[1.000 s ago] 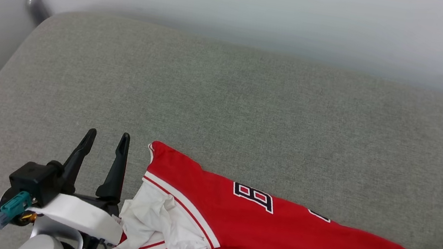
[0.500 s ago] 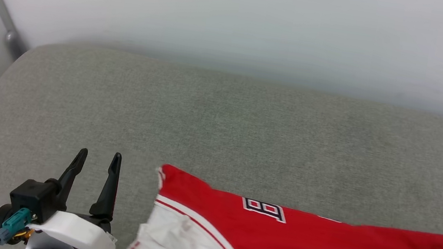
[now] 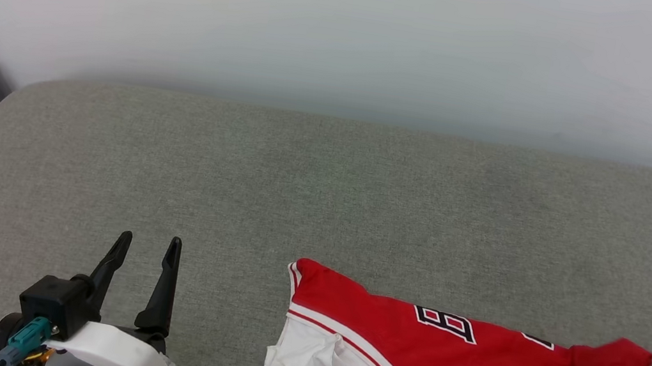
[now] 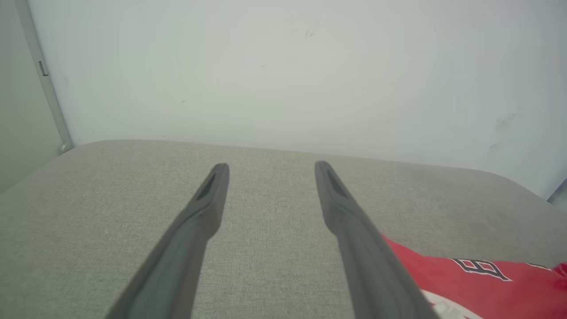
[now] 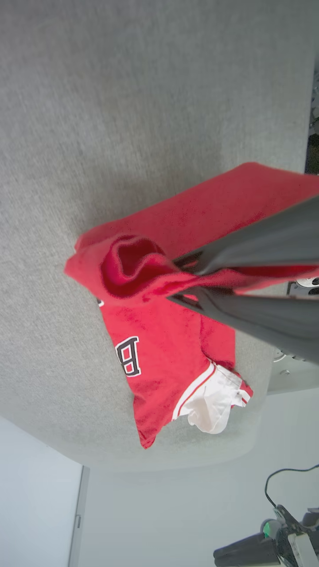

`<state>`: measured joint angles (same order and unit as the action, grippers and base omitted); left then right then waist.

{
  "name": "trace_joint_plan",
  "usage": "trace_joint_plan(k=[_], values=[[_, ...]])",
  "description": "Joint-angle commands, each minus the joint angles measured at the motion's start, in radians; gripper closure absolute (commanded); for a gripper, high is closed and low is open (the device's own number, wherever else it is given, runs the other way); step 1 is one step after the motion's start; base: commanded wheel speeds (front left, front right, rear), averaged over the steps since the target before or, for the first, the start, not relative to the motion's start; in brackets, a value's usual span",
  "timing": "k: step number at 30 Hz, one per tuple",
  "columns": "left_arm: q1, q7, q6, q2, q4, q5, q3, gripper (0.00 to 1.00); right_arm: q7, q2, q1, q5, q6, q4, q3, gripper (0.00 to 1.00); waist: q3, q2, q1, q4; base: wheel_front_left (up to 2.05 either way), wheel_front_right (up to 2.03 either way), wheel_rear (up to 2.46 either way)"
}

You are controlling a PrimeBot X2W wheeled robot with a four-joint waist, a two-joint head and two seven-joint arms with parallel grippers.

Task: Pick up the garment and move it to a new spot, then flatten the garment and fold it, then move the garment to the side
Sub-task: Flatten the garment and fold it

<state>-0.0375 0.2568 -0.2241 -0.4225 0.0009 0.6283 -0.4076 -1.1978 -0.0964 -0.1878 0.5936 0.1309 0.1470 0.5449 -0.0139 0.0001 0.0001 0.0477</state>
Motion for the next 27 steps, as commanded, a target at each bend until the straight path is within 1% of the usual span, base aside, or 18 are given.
trace_joint_plan(k=[1, 4, 6, 8, 11, 16, 19, 22, 24, 26, 27], values=[[0.006, 0.000, 0.001, 0.001, -0.003, -0.002, -0.001, 0.00, -0.023, 0.013, -0.013, 0.032, 0.000, -0.006, 0.002, 1.00, 0.002, -0.0001, -0.0001, 0.000, 0.00, 0.00, 0.00], [-0.005, -0.001, 0.004, 0.000, -0.001, -0.004, -0.005, 0.00, -0.063, 0.044, -0.027, 0.123, 0.000, 0.010, -0.025, 1.00, 0.007, -0.0001, -0.0001, 0.002, 0.00, 0.00, 0.00], [-0.017, -0.003, 0.008, 0.002, 0.001, -0.006, -0.010, 0.00, -0.059, 0.049, -0.033, 0.237, 0.000, 0.056, -0.072, 1.00, 0.014, -0.0001, -0.0001, 0.008, 0.00, 0.00, 0.00], [-0.030, -0.006, 0.011, 0.004, 0.006, -0.007, -0.015, 0.00, -0.024, 0.049, -0.040, 0.338, 0.000, 0.115, -0.159, 1.00, 0.022, -0.0001, -0.0001, 0.015, 0.00, 0.00, 0.00], [-0.055, -0.009, 0.023, 0.009, 0.014, -0.011, -0.025, 0.00, 0.058, 0.047, -0.045, 0.468, 0.000, 0.187, -0.317, 1.00, 0.035, -0.0001, -0.0001, 0.030, 0.00, 0.00, 0.00], [-0.088, -0.011, 0.039, 0.017, 0.028, -0.017, -0.043, 0.00, 0.201, 0.046, -0.078, 0.606, 0.000, 0.255, -0.568, 1.00, 0.059, -0.0001, -0.0001, 0.062, 0.00, 0.00, 0.00], [-0.103, -0.012, 0.047, 0.025, 0.035, -0.019, -0.052, 0.00, 0.279, 0.047, -0.107, 0.673, 0.000, 0.281, -0.698, 1.00, 0.076, -0.0001, -0.0001, 0.081, 0.00, 0.00, 0.00], [-0.118, -0.008, 0.057, 0.033, 0.047, -0.016, -0.054, 0.00, 0.353, 0.046, -0.143, 0.716, 0.000, 0.304, -0.805, 1.00, 0.091, -0.0001, -0.0001, 0.097, 0.00, 0.00, 0.00], [-0.124, -0.005, 0.065, 0.039, 0.055, -0.016, -0.055, 0.00, 0.404, 0.046, -0.166, 0.723, 0.000, 0.325, -0.857, 1.00, 0.098, -0.0001, -0.0001, 0.104, 0.00, 0.00, 0.00], [-0.132, -0.004, 0.068, 0.042, 0.062, -0.017, -0.054, 0.00, 0.454, 0.046, -0.187, 0.700, 0.000, 0.361, -0.898, 1.00, 0.105, -0.0001, -0.0001, 0.109, 0.00, 0.00, 0.00], [-0.132, -0.003, 0.069, 0.043, 0.066, -0.018, -0.053, 0.00, 0.475, 0.046, -0.198, 0.685, 0.000, 0.378, -0.915, 0.87, 0.108, -0.0001, -0.0001, 0.111, 0.00, 0.00, 0.00]])
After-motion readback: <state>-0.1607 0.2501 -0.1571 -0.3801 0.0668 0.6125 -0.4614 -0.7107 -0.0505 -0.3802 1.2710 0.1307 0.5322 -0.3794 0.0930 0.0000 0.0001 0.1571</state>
